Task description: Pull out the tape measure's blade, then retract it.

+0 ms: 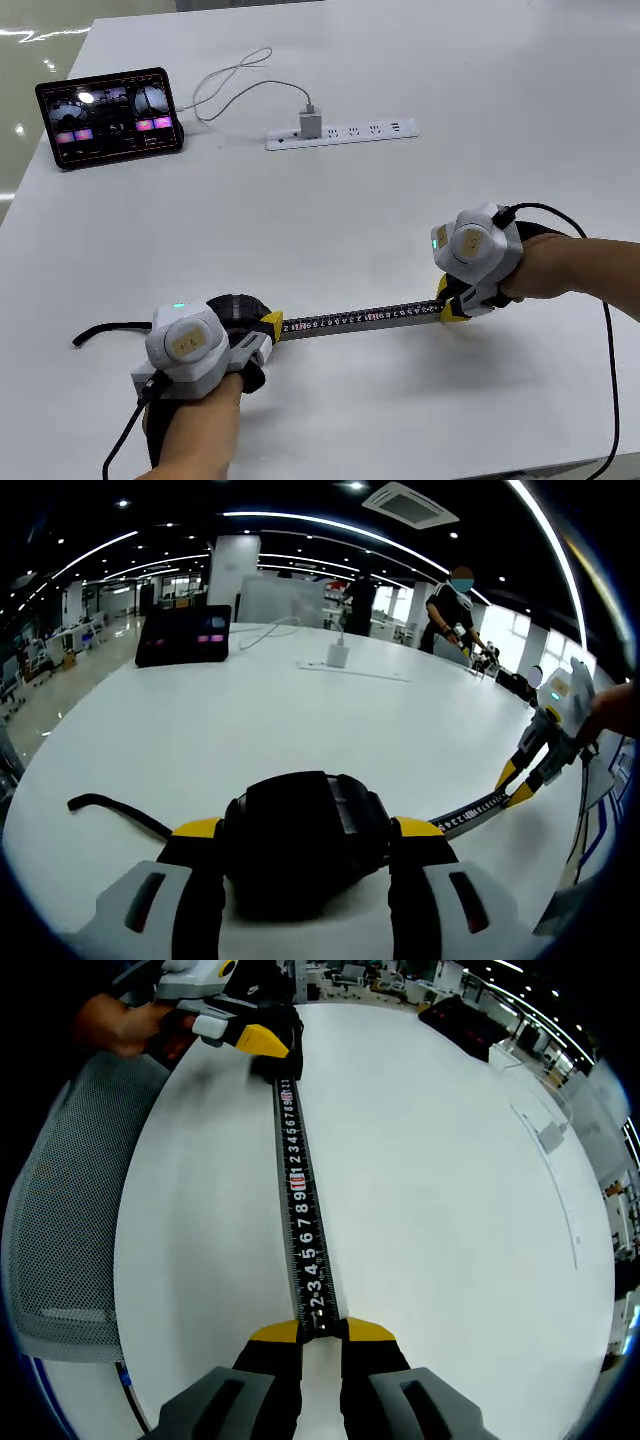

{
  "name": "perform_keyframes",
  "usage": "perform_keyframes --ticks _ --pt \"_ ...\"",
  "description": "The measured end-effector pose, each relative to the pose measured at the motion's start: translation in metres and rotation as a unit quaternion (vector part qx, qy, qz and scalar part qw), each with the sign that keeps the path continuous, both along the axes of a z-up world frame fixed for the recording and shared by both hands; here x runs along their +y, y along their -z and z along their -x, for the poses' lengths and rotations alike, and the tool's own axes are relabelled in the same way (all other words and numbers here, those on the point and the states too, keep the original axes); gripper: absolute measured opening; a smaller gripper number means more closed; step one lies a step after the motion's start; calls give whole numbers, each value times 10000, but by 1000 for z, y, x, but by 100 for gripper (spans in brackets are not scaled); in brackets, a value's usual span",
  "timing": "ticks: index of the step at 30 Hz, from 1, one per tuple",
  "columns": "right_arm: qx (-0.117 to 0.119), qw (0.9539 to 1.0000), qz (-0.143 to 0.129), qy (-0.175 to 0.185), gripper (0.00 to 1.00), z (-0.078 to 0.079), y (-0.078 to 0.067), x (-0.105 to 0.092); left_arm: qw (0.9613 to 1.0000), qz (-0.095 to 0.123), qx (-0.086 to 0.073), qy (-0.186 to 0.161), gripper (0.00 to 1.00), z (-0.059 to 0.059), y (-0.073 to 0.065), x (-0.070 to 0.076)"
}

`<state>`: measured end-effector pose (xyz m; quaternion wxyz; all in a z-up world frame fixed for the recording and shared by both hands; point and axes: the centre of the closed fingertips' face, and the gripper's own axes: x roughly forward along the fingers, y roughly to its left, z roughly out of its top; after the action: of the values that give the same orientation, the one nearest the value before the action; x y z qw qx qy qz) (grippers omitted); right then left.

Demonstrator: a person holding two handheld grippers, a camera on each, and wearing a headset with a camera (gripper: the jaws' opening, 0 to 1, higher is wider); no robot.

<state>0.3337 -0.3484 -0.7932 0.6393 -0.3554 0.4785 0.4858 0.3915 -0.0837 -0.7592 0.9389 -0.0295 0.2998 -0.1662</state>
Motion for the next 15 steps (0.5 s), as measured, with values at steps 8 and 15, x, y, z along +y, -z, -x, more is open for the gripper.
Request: perform_keyframes --ticks 8,15 --pt "45 9999 -95 94 9 1 0 1 9999 -38 5 117 59 0 1 0" --pt "57 9997 -192 161 9 0 0 1 9999 -24 40 120 59 0 1 0"
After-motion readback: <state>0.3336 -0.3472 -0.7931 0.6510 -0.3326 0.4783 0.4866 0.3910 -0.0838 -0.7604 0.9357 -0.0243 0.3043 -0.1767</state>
